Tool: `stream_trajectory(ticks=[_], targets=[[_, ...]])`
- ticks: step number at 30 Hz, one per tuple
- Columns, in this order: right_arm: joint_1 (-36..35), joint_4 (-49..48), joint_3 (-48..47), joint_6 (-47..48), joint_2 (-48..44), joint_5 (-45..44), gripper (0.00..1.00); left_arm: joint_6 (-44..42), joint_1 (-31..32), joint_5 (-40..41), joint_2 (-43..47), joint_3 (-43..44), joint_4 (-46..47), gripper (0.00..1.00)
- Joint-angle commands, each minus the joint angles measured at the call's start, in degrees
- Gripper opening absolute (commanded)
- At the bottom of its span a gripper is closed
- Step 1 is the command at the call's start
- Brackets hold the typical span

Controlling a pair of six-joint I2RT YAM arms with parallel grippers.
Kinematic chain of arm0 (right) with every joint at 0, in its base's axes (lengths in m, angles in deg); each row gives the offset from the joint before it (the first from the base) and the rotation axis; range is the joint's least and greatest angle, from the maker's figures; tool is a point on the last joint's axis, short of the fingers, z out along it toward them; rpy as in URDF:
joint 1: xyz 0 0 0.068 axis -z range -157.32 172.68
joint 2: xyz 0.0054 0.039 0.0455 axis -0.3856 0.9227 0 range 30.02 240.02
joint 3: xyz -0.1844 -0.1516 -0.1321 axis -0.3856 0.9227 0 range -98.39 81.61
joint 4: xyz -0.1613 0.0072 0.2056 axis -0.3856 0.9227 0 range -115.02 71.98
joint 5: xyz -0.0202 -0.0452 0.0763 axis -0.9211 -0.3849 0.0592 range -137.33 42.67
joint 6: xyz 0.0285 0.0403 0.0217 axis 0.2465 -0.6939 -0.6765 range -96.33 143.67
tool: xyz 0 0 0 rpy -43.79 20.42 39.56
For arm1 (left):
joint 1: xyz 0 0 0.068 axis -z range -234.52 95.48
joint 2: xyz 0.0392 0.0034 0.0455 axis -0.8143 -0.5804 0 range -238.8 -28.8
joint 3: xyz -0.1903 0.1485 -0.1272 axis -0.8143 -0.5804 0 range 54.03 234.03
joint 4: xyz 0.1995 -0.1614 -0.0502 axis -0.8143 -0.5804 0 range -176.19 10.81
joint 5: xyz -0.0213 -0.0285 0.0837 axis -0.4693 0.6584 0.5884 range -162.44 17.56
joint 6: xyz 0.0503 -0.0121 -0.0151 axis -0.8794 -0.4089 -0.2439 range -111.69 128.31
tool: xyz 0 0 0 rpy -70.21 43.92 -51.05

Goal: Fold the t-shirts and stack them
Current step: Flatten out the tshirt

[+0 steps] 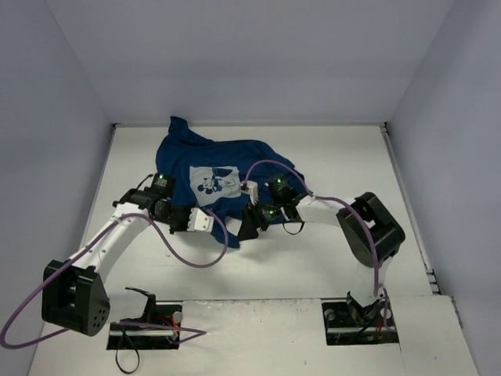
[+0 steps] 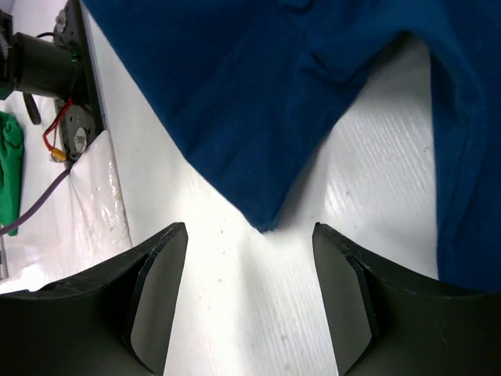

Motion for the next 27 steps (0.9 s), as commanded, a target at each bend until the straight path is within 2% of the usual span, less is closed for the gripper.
stream_trajectory(ticks=[1, 8, 9, 10, 13, 18, 23, 24, 26, 27], targets=[[3.3, -1.0, -0.3, 4.5, -9.7, 0.1, 0.63, 3.7, -0.4, -9.1, -5.5, 10.8, -8.6, 0.00], [6.8, 0.5, -3.4, 12.5, -18.6, -6.6, 0.62, 14.2, -2.3, -13.8, -27.3, 30.9, -11.6, 0.00], [6.7, 0.4, -3.1, 14.5, -20.3, -8.0, 0.60, 20.2, -3.3, -14.8, -31.6, 35.4, -10.6, 0.00], [6.6, 0.4, -3.1, 15.6, -21.1, -8.7, 0.57, 22.0, -4.4, -15.1, -34.9, 37.9, -10.1, 0.00], [6.7, 0.5, -3.2, 16.5, -21.8, -9.8, 0.51, 27.9, -7.2, -15.2, -42.6, 45.6, -8.2, 0.00], [6.7, 0.7, -3.2, 17.3, -21.4, -9.1, 0.49, 39.4, -10.7, -15.3, -55.0, 60.6, -7.9, 0.00], [5.2, 0.7, -5.6, 20.9, -18.9, -10.3, 0.49, 43.2, -14.1, -15.0, -59.7, 64.4, -7.9, 0.00], [5.0, 0.7, -6.4, 21.2, -18.1, -10.4, 0.49, 43.3, -14.7, -14.9, -59.9, 64.4, -7.9, 0.03], [4.8, 0.7, -7.5, 21.4, -16.4, -10.2, 0.49, 43.0, -15.8, -15.5, -59.6, 64.1, -7.9, 0.22], [4.8, 0.7, -8.1, 21.3, -15.9, -10.1, 0.49, 42.0, -15.8, -15.9, -58.9, 63.4, -7.9, 0.28]])
